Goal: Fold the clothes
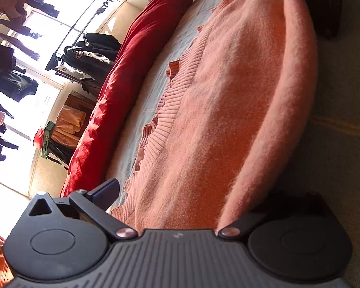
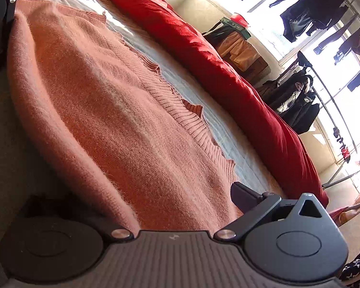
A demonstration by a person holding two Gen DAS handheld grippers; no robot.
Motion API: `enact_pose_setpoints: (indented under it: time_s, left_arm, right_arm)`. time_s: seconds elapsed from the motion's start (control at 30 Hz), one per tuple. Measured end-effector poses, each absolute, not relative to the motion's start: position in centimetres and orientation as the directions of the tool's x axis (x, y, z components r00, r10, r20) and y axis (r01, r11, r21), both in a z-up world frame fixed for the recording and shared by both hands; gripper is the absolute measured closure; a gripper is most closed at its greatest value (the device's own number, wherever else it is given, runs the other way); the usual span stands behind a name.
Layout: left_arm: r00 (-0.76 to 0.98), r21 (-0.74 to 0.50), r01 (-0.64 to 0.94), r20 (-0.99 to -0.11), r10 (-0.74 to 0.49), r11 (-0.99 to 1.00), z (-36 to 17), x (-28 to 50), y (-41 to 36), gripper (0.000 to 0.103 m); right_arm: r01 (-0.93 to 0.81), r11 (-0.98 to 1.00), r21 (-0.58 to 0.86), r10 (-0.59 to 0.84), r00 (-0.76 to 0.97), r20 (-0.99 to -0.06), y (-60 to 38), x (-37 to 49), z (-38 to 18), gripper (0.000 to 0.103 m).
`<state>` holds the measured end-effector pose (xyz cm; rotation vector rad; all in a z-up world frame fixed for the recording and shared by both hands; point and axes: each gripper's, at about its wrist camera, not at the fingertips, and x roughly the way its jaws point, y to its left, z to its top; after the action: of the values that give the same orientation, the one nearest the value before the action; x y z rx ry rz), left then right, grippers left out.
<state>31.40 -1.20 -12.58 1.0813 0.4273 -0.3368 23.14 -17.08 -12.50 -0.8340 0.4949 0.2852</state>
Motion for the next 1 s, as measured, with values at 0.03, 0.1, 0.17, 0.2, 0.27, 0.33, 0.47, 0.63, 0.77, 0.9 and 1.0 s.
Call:
enact_pose_setpoints:
  time_s: [0.03, 0.1, 0.17, 0.2, 0.27, 0.33, 0.47, 0.63, 0.77, 0.9, 1.0]
  left_arm:
    - [0.873, 0.767, 0.456, -0.485, -0.058, 0.451, -12.6, 31.3, -0.9, 0.000]
    - [0.877, 0.762, 0.446, -0.476, -0.061, 0.469, -12.8, 31.2, -0.6, 0.000]
    - [0.882, 0.765, 0.437, -0.467, -0.061, 0.473, -12.9, 31.1, -0.6, 0.000]
    - [0.885, 0.772, 0.434, -0.462, -0.058, 0.464, -12.9, 31.0, -0.8, 0.000]
    - [0.901, 0.808, 0.413, -0.431, -0.056, 0.420, -13.0, 30.6, -1.3, 0.000]
    - [0.914, 0.839, 0.393, -0.401, -0.060, 0.376, -13.3, 30.2, -1.7, 0.001]
    - [0.905, 0.835, 0.418, -0.419, -0.076, 0.358, -13.6, 30.1, -1.9, 0.015]
    - [0.883, 0.833, 0.465, -0.458, -0.098, 0.301, -14.7, 30.0, -2.5, 0.051]
    - [0.872, 0.833, 0.488, -0.477, -0.107, 0.261, -15.4, 30.0, -2.9, 0.066]
    - [0.861, 0.814, 0.505, -0.496, -0.109, 0.286, -15.4, 30.6, -2.8, 0.065]
    - [0.855, 0.808, 0.514, -0.507, -0.104, 0.289, -15.3, 30.9, -2.9, 0.065]
  right_arm:
    - [-0.419, 0.652, -0.632, 0.046, 0.854, -0.519, -17.3, 22.9, -12.6, 0.000]
    - [-0.390, 0.649, -0.653, 0.034, 0.872, -0.488, -17.5, 22.2, -12.9, 0.000]
    - [-0.361, 0.636, -0.682, 0.015, 0.889, -0.457, -17.3, 21.5, -13.0, 0.000]
    - [-0.347, 0.626, -0.698, 0.004, 0.897, -0.442, -17.0, 21.3, -13.1, 0.000]
    - [-0.319, 0.579, -0.750, -0.012, 0.917, -0.399, -16.4, 20.6, -13.3, 0.001]
    - [-0.301, 0.545, -0.783, -0.024, 0.927, -0.373, -16.0, 20.2, -13.4, 0.002]
    - [-0.321, 0.488, -0.812, -0.025, 0.925, -0.380, -15.4, 19.8, -13.6, 0.016]
    - [-0.396, 0.406, -0.824, 0.010, 0.903, -0.429, -14.6, 19.2, -14.6, 0.041]
    - [-0.447, 0.408, -0.796, 0.032, 0.878, -0.477, -14.5, 19.5, -15.0, 0.058]
    - [-0.468, 0.450, -0.761, 0.025, 0.858, -0.513, -14.5, 20.0, -14.7, 0.059]
    - [-0.468, 0.481, -0.741, 0.030, 0.854, -0.519, -14.7, 20.0, -14.7, 0.059]
